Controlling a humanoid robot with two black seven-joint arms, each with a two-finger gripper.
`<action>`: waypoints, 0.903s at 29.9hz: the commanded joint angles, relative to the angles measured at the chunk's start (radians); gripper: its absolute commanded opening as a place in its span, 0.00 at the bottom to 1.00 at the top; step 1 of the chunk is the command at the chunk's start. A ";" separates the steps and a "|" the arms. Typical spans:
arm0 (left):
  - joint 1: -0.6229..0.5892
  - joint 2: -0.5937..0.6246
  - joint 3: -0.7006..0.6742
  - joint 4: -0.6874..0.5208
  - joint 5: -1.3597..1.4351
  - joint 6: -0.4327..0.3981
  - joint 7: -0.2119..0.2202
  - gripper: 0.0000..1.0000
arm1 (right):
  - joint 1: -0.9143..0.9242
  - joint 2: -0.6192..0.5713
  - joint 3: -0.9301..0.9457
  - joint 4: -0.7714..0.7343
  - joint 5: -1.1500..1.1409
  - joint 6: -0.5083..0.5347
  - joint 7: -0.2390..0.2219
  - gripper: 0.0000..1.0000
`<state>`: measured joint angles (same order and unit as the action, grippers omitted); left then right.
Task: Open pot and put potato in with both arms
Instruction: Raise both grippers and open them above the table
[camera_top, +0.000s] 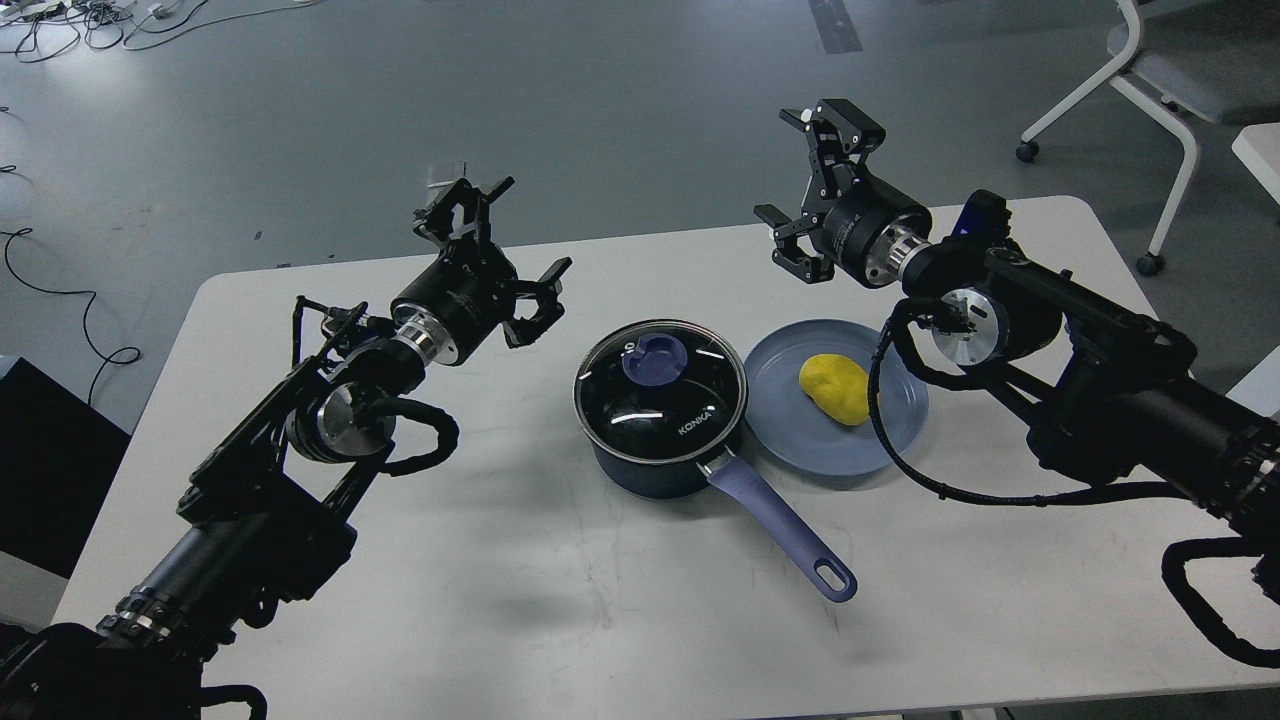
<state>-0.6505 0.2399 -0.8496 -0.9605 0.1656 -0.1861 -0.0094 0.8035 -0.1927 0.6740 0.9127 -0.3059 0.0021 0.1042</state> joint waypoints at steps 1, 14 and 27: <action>0.000 -0.001 0.000 0.032 0.000 -0.001 -0.001 0.99 | -0.003 0.003 0.039 -0.006 -0.010 0.038 0.012 1.00; 0.006 0.006 -0.042 0.028 -0.003 -0.007 -0.015 0.99 | -0.053 -0.025 0.073 -0.005 -0.009 0.122 0.008 1.00; 0.006 0.018 -0.045 0.020 -0.002 -0.012 -0.015 0.99 | -0.050 -0.076 0.104 0.032 -0.006 0.145 0.006 1.00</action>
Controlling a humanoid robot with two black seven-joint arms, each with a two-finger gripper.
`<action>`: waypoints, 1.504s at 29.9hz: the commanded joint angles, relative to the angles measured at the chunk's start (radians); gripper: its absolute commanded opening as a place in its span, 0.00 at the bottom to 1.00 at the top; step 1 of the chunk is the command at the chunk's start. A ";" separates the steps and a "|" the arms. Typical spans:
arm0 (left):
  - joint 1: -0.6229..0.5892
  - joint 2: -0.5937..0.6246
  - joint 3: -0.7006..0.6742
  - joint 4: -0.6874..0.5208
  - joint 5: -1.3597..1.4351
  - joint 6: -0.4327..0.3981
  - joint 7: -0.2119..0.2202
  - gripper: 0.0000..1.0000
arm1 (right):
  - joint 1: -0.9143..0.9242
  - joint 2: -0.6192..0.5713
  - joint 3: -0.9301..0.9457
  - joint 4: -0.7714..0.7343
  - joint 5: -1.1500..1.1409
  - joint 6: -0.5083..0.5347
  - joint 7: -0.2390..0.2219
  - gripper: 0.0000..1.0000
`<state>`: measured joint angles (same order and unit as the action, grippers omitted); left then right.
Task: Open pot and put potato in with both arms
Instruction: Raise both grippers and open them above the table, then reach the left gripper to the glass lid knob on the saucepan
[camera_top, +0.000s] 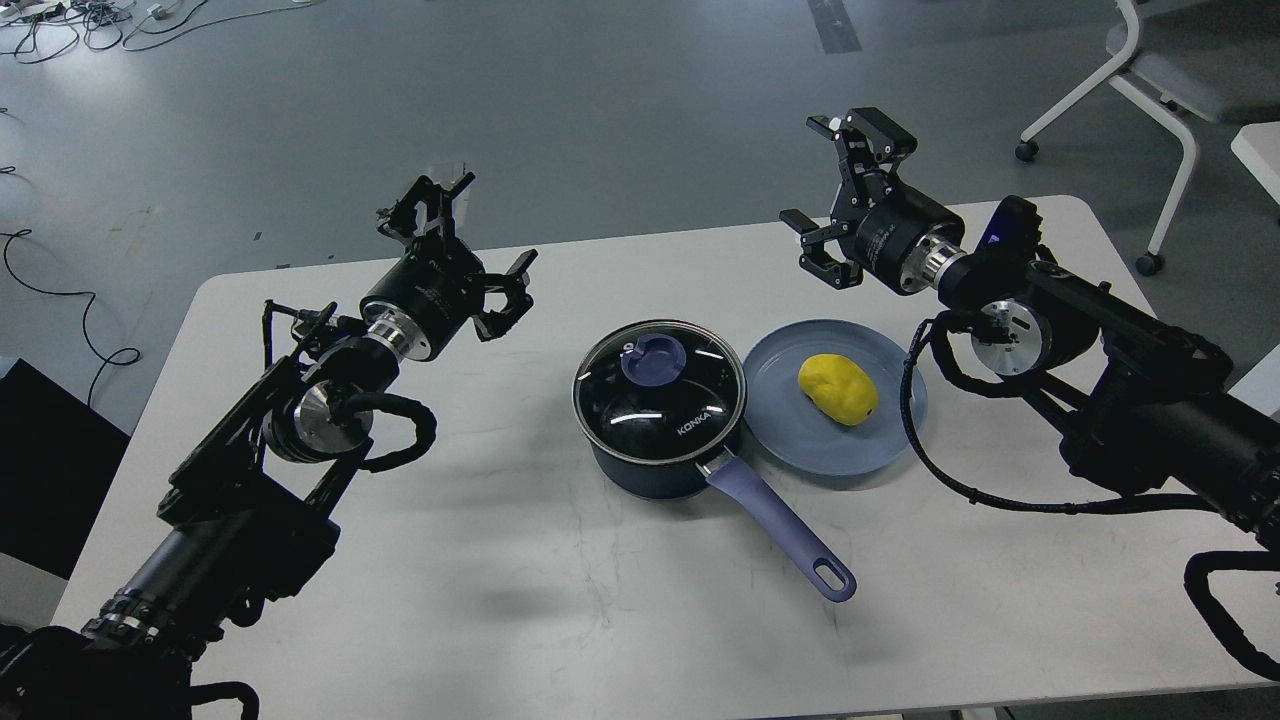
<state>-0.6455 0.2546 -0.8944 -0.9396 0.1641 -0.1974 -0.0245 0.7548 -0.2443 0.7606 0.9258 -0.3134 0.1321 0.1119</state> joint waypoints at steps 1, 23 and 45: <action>0.001 0.003 0.000 -0.001 -0.002 -0.001 0.000 0.99 | -0.003 -0.030 0.019 0.021 0.007 0.029 -0.003 1.00; 0.017 -0.001 0.000 -0.001 -0.002 -0.027 -0.029 0.99 | -0.015 -0.053 0.049 0.021 0.094 0.061 -0.023 1.00; 0.004 0.261 0.175 -0.512 1.635 0.312 -0.192 0.99 | -0.107 -0.131 0.132 0.031 0.094 0.063 -0.020 1.00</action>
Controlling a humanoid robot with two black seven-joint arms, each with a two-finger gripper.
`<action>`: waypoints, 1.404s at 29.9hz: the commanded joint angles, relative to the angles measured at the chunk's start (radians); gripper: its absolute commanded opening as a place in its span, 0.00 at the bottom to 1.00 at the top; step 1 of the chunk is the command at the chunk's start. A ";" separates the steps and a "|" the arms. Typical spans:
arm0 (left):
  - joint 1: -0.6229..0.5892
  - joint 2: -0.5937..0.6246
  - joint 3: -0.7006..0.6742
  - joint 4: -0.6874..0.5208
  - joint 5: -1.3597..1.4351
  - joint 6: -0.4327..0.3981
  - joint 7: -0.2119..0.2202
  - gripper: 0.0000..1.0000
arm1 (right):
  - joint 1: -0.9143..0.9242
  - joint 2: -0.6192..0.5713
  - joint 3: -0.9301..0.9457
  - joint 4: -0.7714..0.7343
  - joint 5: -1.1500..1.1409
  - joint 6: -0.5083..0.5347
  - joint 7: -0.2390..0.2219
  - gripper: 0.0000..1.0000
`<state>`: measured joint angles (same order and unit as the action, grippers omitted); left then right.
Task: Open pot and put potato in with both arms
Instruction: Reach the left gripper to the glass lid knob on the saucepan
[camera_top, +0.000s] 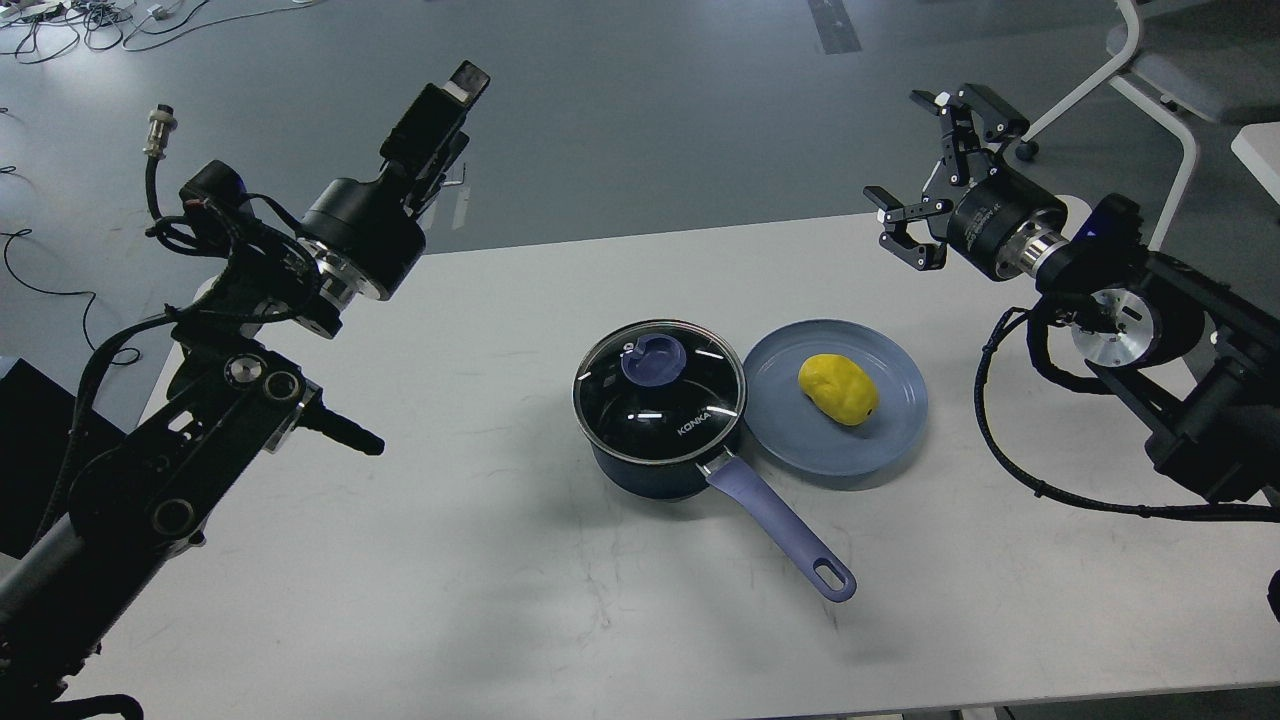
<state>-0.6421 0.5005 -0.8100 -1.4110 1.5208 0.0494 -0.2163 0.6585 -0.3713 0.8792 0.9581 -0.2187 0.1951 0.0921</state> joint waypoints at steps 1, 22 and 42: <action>-0.008 0.023 0.160 -0.045 0.391 0.111 -0.011 0.99 | -0.013 -0.012 0.015 -0.001 -0.001 -0.002 0.000 1.00; -0.105 -0.198 0.416 0.213 0.661 0.069 -0.035 0.99 | -0.036 -0.031 0.017 -0.002 -0.001 -0.005 0.011 1.00; -0.107 -0.220 0.445 0.293 0.661 0.093 -0.029 0.99 | -0.036 -0.034 0.011 -0.005 -0.001 -0.003 0.011 1.00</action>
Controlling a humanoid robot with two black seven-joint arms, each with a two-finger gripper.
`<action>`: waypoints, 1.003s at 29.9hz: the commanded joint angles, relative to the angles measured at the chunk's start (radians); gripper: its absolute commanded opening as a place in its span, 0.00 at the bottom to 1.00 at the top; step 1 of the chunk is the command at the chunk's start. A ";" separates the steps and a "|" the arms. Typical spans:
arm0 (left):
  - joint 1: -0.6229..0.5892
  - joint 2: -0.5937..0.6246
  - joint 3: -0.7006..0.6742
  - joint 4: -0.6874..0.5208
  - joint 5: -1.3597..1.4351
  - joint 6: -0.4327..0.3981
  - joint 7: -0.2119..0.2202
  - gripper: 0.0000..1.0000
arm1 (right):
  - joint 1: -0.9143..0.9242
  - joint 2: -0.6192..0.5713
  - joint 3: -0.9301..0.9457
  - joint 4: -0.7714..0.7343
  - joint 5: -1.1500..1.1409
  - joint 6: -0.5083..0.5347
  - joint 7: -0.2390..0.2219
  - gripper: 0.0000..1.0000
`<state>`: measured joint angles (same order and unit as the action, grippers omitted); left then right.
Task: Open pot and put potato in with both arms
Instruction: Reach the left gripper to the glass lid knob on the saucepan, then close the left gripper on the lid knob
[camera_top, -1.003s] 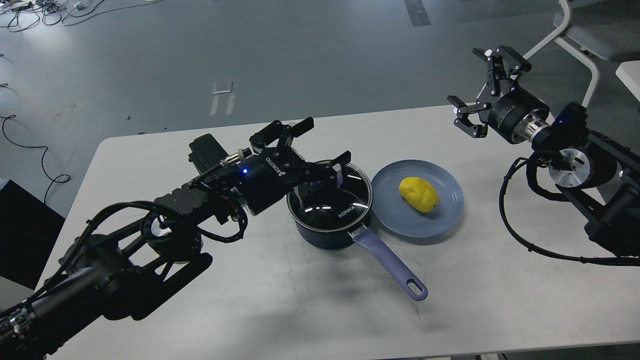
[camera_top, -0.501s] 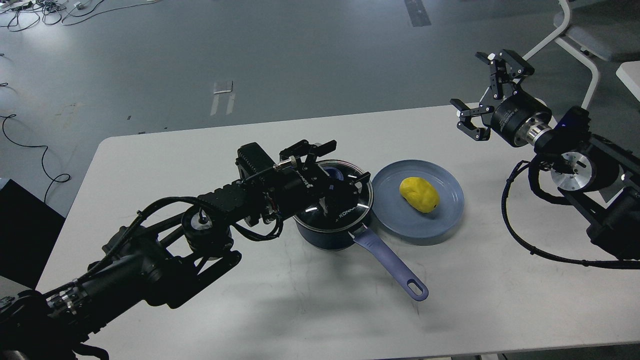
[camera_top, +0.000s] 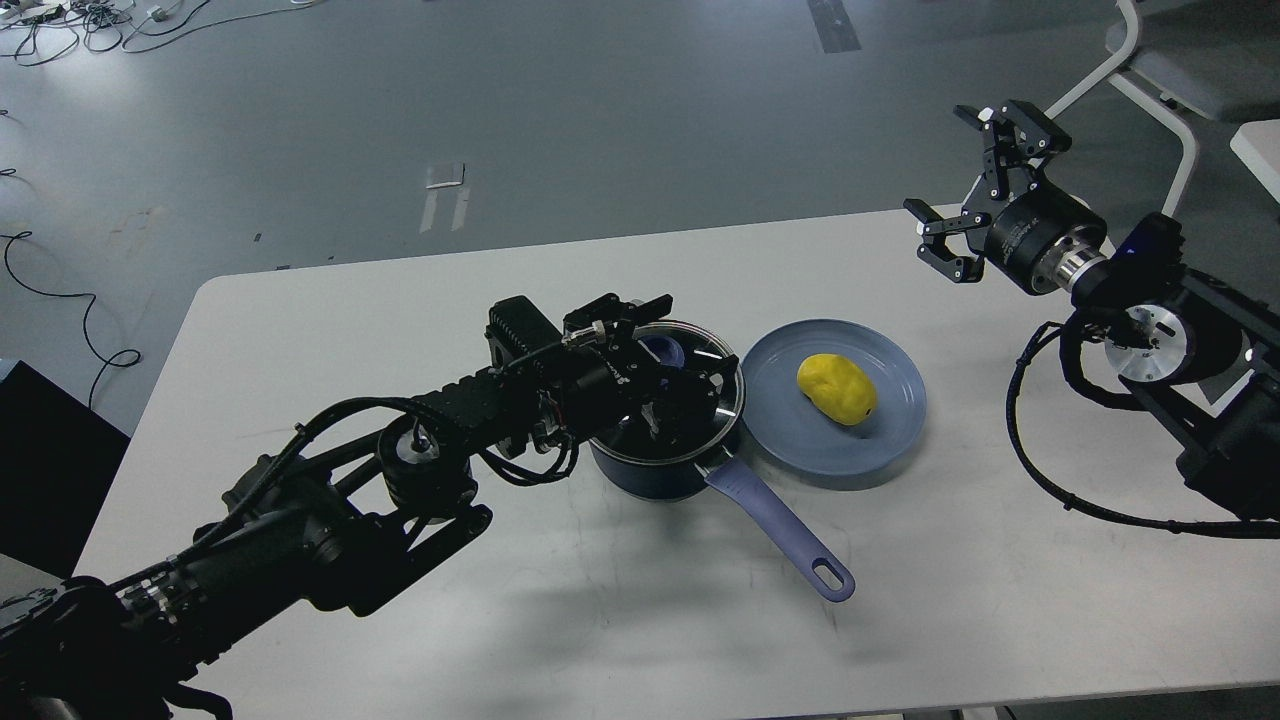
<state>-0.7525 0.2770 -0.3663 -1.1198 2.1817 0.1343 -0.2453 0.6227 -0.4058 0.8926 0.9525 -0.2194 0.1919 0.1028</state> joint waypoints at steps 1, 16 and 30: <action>0.007 0.004 0.001 0.002 0.000 0.010 0.000 0.99 | 0.000 0.001 -0.003 0.000 0.000 0.000 0.000 1.00; 0.024 0.011 0.007 0.011 0.000 0.011 0.001 0.99 | 0.000 -0.001 -0.006 -0.001 0.000 -0.002 0.000 1.00; 0.042 0.013 0.006 0.032 0.000 0.011 0.000 0.86 | -0.001 -0.001 -0.007 -0.006 -0.001 -0.002 0.001 1.00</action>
<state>-0.7104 0.2902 -0.3601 -1.0907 2.1817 0.1462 -0.2456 0.6214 -0.4067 0.8867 0.9478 -0.2194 0.1903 0.1041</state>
